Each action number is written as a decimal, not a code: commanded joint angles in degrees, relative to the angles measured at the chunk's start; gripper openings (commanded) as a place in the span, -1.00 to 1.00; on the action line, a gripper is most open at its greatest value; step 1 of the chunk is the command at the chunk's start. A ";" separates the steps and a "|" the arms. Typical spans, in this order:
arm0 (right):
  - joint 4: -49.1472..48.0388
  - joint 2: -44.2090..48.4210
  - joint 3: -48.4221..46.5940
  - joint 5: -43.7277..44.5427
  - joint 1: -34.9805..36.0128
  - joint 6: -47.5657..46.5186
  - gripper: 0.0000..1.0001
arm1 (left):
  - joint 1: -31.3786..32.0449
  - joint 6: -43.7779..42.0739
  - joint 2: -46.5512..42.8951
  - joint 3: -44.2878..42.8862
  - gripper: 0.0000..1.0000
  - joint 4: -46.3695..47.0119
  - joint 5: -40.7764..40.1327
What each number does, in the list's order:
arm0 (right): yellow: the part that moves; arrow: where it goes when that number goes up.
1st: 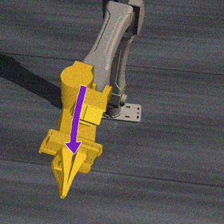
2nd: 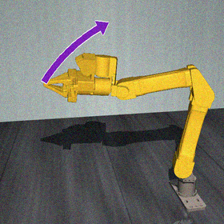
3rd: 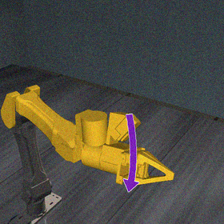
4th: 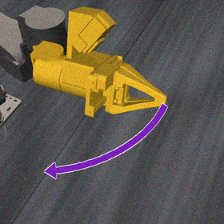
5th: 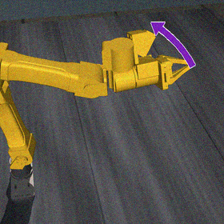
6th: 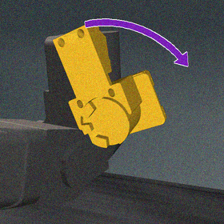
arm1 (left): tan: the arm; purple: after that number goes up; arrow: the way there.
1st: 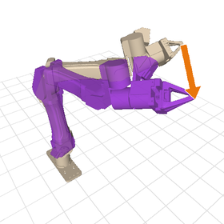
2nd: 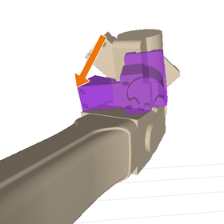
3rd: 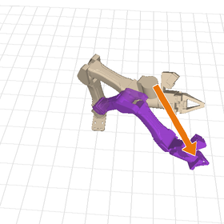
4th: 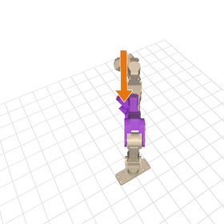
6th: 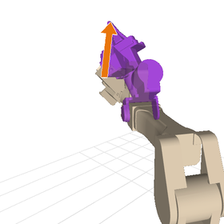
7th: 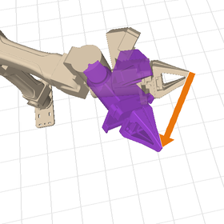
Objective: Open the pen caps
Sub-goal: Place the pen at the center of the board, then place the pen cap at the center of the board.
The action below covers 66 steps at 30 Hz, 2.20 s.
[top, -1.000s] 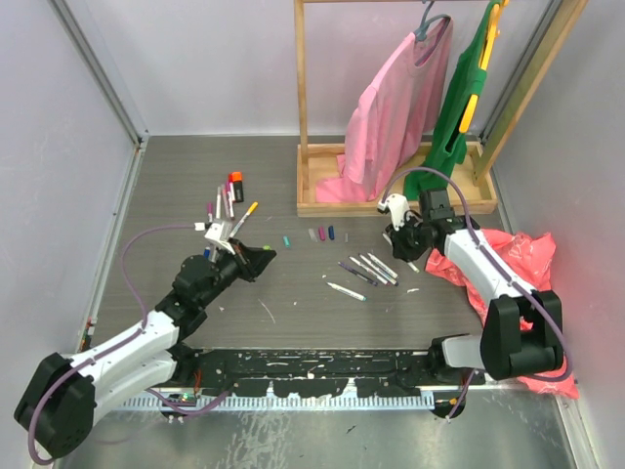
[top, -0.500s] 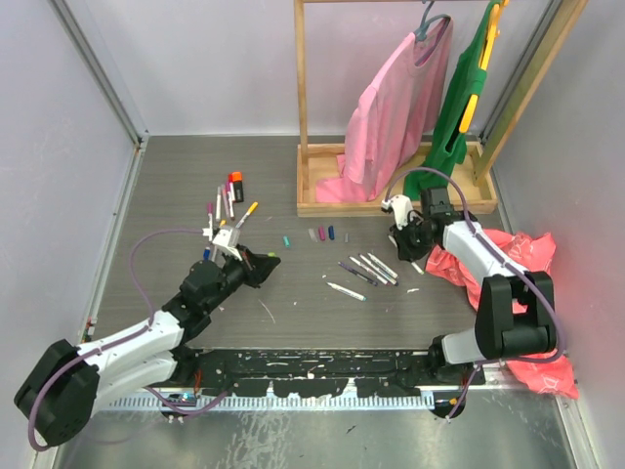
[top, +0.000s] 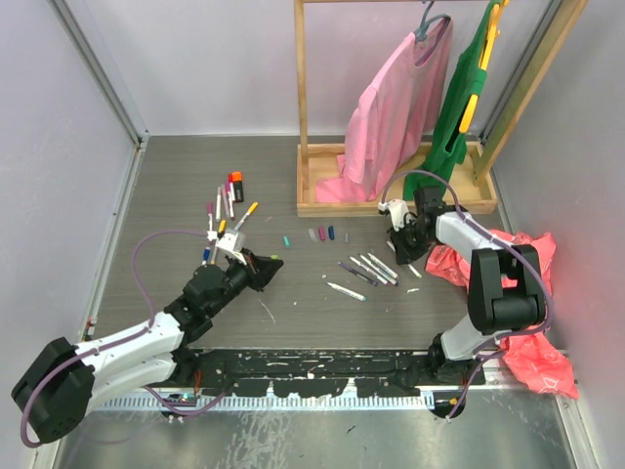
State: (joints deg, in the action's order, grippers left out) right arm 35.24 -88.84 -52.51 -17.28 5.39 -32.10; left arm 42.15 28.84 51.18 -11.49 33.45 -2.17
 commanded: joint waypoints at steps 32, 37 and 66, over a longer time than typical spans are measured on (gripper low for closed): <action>0.55 -4.52 -4.50 -1.55 1.94 2.40 -0.34 | 1.09 -2.12 -1.48 -0.89 -1.00 1.82 -2.04; 0.19 -1.99 -4.19 -1.03 1.90 2.30 -0.29 | 1.50 -1.97 -1.38 -1.67 -1.00 0.92 -1.94; -0.50 11.64 -1.93 -1.04 1.82 0.59 -0.16 | 24.20 -0.42 31.56 -21.58 -1.00 10.49 -18.58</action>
State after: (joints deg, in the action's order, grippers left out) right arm 35.79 -80.40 -55.20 -18.68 7.07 -30.70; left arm 64.25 27.99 78.22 -27.92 38.22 -15.75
